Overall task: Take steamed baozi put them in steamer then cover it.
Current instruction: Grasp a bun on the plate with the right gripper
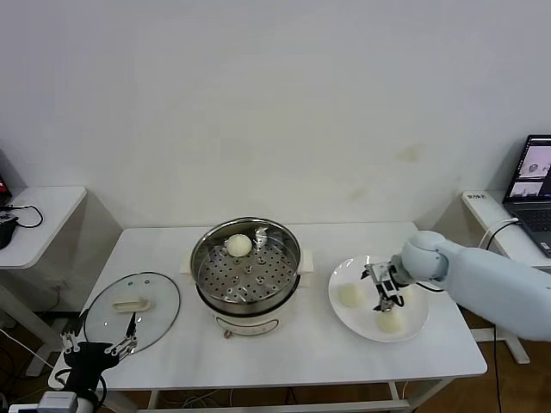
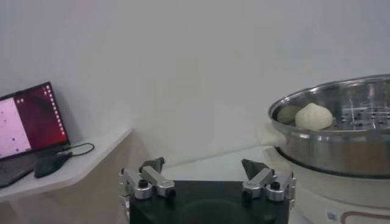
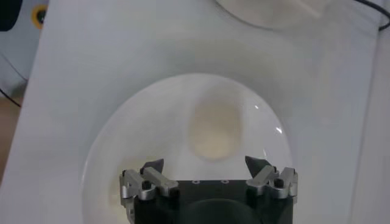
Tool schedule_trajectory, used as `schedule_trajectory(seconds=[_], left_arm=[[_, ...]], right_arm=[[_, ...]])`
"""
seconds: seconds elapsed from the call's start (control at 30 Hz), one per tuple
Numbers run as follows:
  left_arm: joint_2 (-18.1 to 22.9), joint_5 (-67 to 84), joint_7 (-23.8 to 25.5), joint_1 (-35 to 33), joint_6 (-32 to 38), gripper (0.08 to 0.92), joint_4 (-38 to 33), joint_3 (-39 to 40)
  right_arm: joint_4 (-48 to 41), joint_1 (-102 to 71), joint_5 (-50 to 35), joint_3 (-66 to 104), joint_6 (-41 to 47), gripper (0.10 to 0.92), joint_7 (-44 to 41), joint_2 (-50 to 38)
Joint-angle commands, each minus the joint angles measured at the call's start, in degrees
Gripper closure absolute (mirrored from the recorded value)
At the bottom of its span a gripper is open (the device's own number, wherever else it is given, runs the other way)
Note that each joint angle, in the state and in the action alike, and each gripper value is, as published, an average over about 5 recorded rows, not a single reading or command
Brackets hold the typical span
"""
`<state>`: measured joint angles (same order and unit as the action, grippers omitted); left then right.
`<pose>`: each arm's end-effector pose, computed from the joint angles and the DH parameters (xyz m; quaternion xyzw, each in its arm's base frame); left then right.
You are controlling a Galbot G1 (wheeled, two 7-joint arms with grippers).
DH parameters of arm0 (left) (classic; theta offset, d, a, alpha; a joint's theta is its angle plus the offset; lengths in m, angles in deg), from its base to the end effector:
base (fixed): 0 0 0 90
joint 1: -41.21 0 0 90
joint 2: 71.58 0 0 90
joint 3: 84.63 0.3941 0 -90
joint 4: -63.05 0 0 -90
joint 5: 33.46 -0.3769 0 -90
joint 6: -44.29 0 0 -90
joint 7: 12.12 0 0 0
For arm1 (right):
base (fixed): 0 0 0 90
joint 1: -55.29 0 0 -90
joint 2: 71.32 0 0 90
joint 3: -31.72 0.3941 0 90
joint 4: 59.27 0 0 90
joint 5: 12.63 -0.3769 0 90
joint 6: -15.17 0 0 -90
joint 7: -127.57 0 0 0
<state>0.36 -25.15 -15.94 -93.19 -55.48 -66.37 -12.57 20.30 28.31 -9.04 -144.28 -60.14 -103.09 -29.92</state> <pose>0.1144 0.1332 -0.2791 0.0576 -0.9825 -0.1487 0.0963 0.5314 -0.1023 -0.2415 0.5115 -0.5362 0.5904 0.3200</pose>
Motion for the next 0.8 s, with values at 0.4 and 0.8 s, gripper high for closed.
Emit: schedule_trajectory(seconds=[0.4, 0.8], left_arm=[[-0.1, 0.0, 0.0, 0.4, -0.1, 0.177, 0.8, -0.1], [0.0, 0.1, 0.0, 0.4, -0.1, 0.177, 0.9, -0.1]], right_arm=[[-8.1, -3.4, 1.7, 2.5, 0.4, 0.237, 0.2, 7.1], [-10.0, -3.3, 2.9, 3.0, 0.8, 0.312, -0.4, 8.7]])
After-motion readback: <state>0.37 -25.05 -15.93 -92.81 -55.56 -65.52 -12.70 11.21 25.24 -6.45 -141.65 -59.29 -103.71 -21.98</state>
